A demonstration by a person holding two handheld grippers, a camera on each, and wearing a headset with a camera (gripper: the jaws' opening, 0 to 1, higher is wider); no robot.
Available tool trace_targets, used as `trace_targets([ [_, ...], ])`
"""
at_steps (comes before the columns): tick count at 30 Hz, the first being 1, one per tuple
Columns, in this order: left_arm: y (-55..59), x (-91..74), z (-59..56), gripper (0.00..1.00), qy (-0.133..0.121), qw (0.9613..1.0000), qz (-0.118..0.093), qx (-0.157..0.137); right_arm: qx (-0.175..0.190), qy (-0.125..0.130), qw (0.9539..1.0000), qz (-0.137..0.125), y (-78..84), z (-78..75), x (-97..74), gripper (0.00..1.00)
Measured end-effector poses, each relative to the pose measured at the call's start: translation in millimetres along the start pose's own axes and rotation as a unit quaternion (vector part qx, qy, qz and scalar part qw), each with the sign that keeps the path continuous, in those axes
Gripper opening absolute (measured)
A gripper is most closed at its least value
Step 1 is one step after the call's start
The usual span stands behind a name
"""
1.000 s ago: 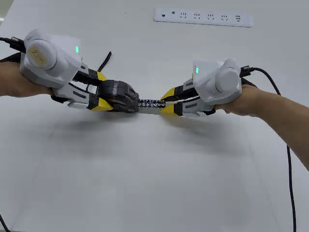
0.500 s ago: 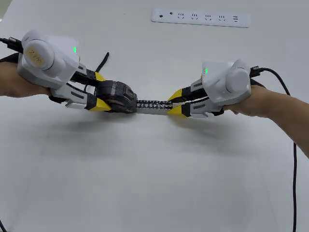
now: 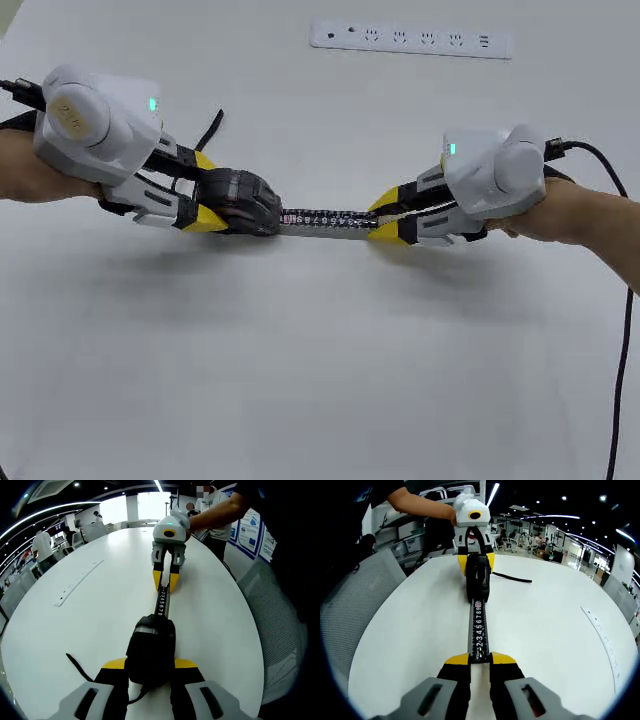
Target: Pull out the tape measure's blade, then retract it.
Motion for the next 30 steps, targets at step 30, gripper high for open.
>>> trace_targets([
  [30,-1.7,0.6,-1.7,0.28,0.002,1.0000,0.003,0.000,0.016,0.008,0.9996,0.022,36.7,1.9,-43.5,0.12],
])
Point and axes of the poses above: the centre of the closed fingertips' face, and the gripper's own axes: x roughly forward along the fingers, z roughly to its left, y roughly out of its underside, the point moved 7 cm from there along -x, roughly backward along the fingers, and after that the axes turned 1 degree about -x, right-handed, at the moved point
